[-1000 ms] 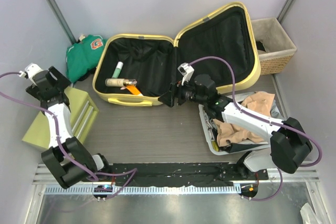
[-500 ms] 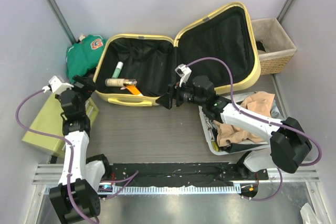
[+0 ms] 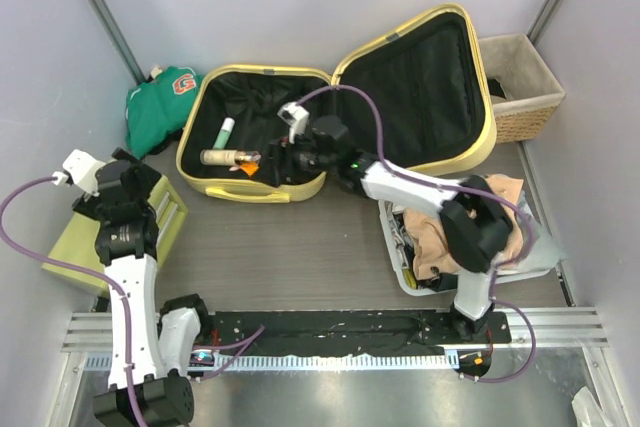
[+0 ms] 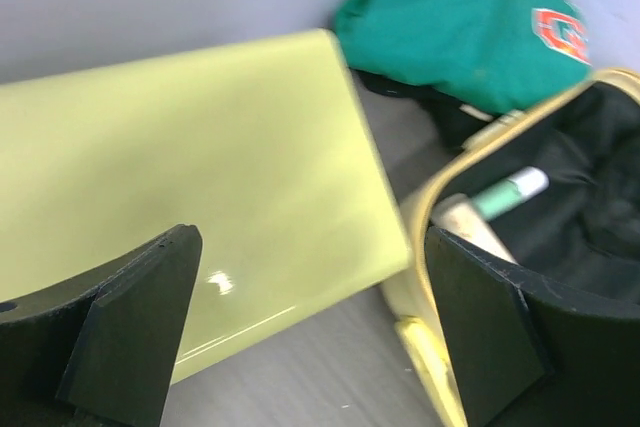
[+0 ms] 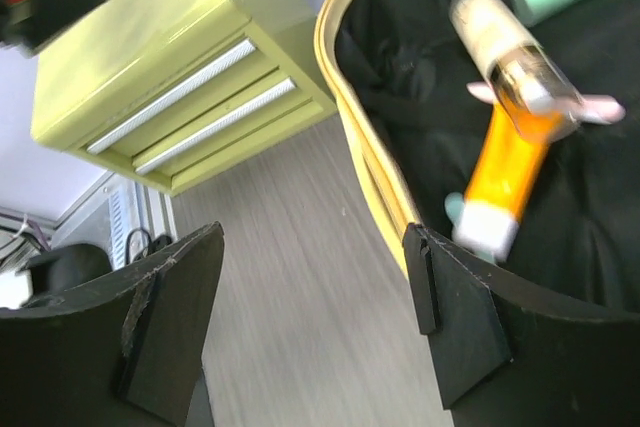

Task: Open, take out, and arrange the luggage
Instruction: Adjust the storage box at the center of the board.

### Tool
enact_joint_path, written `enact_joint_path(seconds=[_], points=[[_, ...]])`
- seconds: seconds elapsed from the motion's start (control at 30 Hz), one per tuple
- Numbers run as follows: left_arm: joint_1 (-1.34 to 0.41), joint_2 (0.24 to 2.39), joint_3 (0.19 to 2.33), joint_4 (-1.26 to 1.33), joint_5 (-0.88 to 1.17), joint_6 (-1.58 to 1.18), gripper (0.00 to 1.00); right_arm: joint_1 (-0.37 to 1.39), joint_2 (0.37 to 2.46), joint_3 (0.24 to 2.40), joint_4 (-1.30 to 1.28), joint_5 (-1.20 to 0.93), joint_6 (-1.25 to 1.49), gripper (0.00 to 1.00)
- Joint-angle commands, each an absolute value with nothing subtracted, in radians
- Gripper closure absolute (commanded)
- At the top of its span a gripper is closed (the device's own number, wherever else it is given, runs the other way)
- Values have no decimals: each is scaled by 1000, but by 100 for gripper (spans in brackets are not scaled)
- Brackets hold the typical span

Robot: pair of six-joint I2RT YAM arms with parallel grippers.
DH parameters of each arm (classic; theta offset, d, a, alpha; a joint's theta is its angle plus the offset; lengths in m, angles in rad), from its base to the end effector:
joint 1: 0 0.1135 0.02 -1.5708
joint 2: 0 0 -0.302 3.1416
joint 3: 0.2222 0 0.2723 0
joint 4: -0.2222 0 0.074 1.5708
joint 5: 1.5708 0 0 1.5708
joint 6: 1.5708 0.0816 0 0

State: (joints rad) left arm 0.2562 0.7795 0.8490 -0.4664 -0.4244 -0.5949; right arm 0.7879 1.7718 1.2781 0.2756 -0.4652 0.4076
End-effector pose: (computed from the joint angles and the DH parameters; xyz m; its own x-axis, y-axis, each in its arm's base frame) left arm 0.1877 0.0839 0.3467 0.0256 -0.5212 -0.8530 -0.7051 0.5955 -0.3850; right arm 0.3169 0.3704 0.3046 -0.5137 -0.0140 -0.8578 -0.8047 0.3545 0.4761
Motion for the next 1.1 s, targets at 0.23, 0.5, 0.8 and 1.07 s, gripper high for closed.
enact_joint_path(seconds=[0.23, 0.5, 0.8, 1.07], points=[[648, 804, 959, -664, -369, -548, 1, 877, 2268, 1937, 265, -597, 488, 18], [887, 680, 937, -715, -437, -627, 1, 920, 2398, 2086, 313, -664, 577, 18], [959, 713, 910, -723, -466, -655, 0, 940, 2358, 2033, 264, -680, 485, 18], [973, 782, 792, -577, -243, -617, 0, 913, 2437, 2161, 235, -629, 469, 18]])
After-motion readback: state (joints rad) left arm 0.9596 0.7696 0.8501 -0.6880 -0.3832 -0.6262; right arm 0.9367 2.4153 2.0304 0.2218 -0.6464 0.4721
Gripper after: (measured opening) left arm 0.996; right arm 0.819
